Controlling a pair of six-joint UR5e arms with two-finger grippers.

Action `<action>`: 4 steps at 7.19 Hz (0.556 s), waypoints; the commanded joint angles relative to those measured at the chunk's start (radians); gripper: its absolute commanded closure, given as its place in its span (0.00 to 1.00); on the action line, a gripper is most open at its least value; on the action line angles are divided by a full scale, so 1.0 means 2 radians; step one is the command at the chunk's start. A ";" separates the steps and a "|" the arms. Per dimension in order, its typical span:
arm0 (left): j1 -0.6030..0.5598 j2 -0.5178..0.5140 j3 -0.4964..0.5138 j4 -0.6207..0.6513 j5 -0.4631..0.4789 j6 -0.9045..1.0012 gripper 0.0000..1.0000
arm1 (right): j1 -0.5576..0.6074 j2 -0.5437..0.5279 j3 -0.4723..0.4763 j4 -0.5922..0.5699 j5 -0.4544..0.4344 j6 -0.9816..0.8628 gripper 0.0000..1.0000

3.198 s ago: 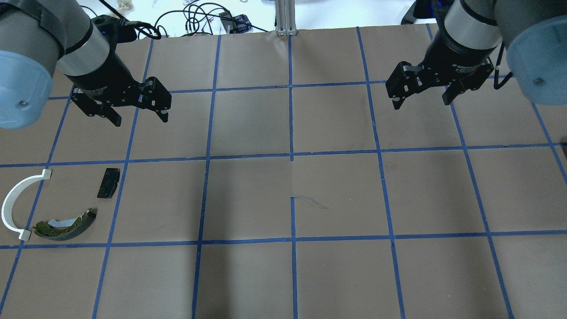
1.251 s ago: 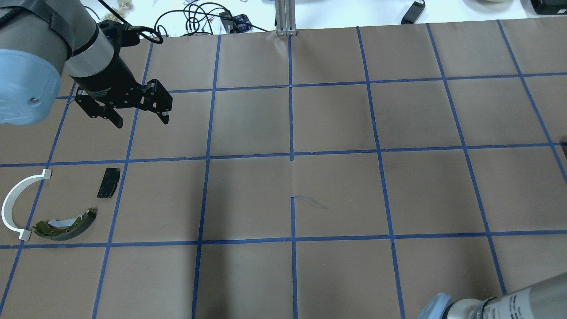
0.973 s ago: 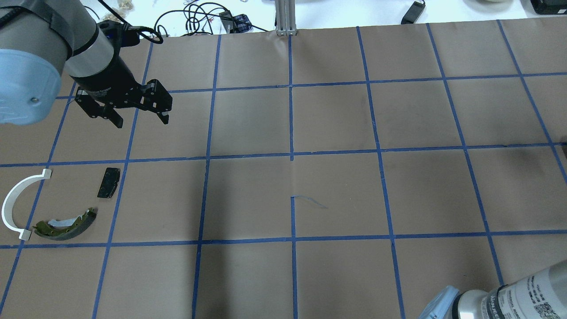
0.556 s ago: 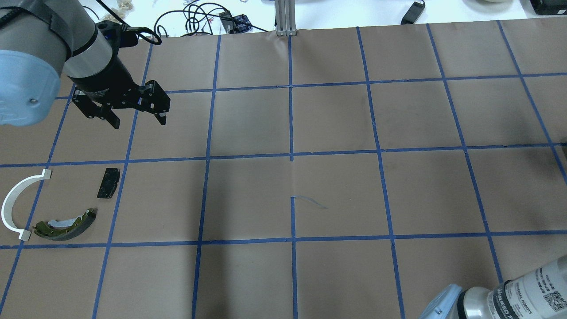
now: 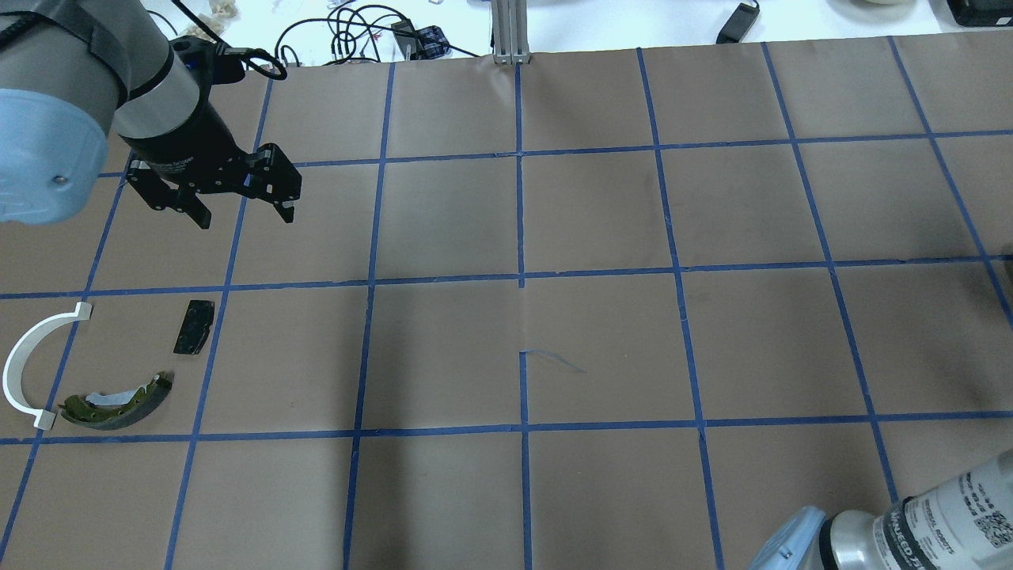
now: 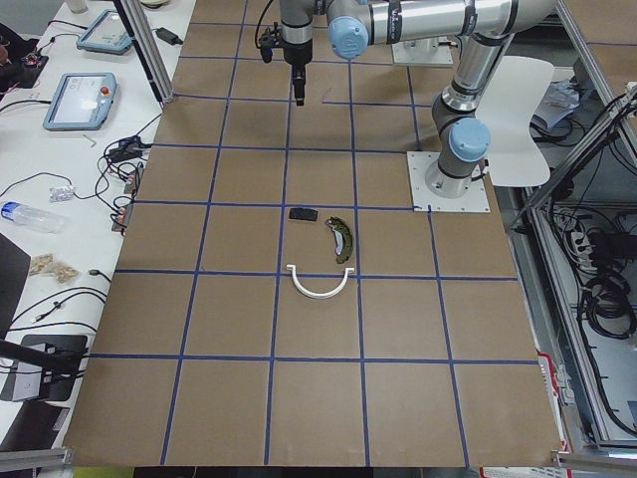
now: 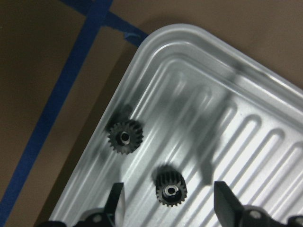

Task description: Place bearing gear from tray to pile

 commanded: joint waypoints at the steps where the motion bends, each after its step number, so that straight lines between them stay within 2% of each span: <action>1: -0.002 0.003 0.002 0.006 -0.001 -0.001 0.00 | 0.000 0.007 -0.004 -0.002 -0.001 0.002 0.45; 3: -0.002 -0.003 0.005 0.007 -0.005 0.000 0.00 | 0.000 0.008 -0.002 -0.028 -0.002 0.007 0.69; 4: -0.002 -0.003 0.005 0.007 -0.003 0.000 0.00 | 0.000 0.008 -0.003 -0.028 -0.003 0.008 0.76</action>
